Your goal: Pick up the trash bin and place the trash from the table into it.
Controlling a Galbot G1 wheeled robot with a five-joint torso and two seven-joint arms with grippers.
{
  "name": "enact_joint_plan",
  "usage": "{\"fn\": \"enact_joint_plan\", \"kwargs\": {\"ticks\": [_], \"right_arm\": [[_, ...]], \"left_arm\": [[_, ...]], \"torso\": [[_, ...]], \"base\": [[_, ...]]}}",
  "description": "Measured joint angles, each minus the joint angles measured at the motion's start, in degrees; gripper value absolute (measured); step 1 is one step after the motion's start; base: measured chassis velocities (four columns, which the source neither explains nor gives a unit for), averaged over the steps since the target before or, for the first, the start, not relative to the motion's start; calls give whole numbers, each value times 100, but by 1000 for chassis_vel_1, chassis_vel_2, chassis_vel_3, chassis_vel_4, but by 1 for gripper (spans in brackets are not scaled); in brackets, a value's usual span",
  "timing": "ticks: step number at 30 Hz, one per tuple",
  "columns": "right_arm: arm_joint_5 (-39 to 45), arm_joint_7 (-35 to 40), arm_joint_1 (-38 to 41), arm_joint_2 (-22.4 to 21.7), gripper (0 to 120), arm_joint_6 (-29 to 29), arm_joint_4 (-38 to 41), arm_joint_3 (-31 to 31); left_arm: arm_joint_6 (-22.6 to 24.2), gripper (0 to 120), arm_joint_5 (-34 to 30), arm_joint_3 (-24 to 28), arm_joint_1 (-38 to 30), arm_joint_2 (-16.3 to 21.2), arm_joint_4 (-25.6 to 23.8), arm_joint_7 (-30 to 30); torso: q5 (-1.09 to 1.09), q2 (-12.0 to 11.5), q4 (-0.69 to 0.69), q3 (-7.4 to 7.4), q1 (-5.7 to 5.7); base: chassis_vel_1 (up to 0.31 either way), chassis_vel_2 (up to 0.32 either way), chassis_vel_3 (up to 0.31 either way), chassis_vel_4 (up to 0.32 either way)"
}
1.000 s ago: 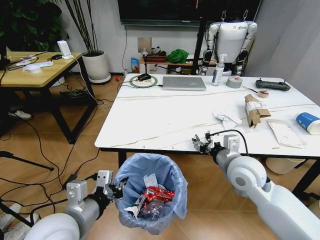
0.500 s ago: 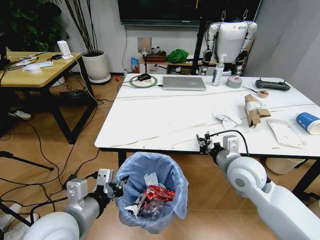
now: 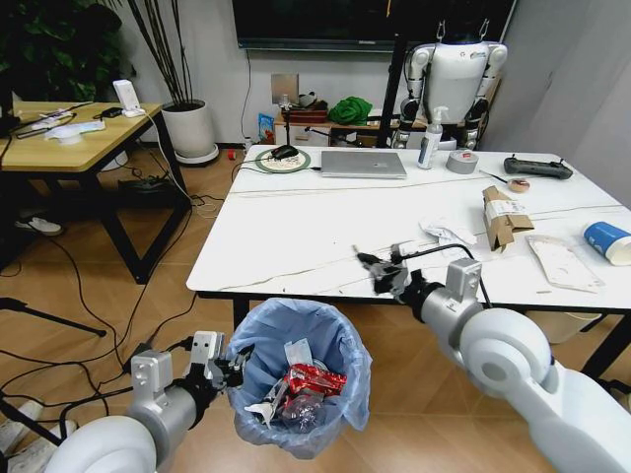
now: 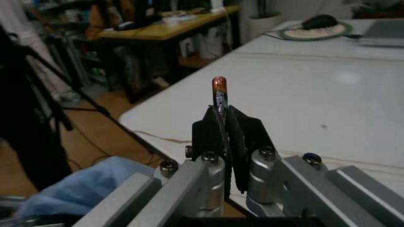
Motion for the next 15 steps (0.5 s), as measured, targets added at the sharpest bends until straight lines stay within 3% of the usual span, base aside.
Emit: {"fn": "enact_joint_plan", "kwargs": {"ticks": [10, 15], "right_arm": [[-261, -1542, -199, -128, 0, 12, 429, -227], [-324, -1598, -246, -182, 1, -215, 613, -300]], "left_arm": [[0, 2, -161, 2, -5, -38, 0, -311], [0, 2, -177, 13, -5, -37, 0, -348]], "torso": [[0, 0, 1, 0, 0], [1, 0, 0, 0, 0]], "base": [[0, 0, 0, 0], [0, 0, 0, 0]]}}
